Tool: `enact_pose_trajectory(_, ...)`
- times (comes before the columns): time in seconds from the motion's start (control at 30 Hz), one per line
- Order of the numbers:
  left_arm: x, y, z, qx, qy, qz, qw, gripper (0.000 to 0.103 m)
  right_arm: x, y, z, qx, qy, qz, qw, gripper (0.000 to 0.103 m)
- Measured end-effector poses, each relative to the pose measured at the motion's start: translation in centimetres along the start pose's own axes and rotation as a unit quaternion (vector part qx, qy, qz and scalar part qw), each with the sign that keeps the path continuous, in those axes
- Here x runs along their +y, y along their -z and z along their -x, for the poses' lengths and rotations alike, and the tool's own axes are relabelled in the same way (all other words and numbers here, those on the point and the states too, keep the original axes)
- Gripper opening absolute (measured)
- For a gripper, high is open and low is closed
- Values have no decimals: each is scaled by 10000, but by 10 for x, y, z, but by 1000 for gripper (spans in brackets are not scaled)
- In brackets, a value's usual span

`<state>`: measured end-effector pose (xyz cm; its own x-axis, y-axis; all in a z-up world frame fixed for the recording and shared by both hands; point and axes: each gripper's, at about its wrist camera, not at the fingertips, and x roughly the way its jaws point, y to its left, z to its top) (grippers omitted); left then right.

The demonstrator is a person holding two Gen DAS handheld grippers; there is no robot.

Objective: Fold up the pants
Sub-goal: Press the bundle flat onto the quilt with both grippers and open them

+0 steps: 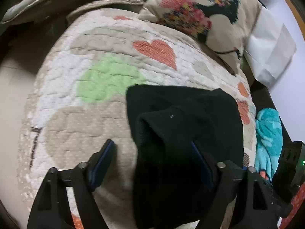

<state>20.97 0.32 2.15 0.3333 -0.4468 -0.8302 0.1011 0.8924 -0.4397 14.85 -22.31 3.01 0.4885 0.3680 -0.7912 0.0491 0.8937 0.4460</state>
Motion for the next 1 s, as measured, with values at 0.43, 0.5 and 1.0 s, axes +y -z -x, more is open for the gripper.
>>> enact_pose_trajectory(0.43,15,-8,9,-40,-57,402,9992,75,-13,18,16,-212,126,-1043,9942,72)
enact_pose_trajectory(0.5,22,-9,15,-51,26,514,9987,75,-8,20,27,-261,233,-892,9954,72)
enact_pose_trajectory(1.0,11,56,74,-744,-1373,-481,9866,75,2,94,79,-271,732,-238,9967,75)
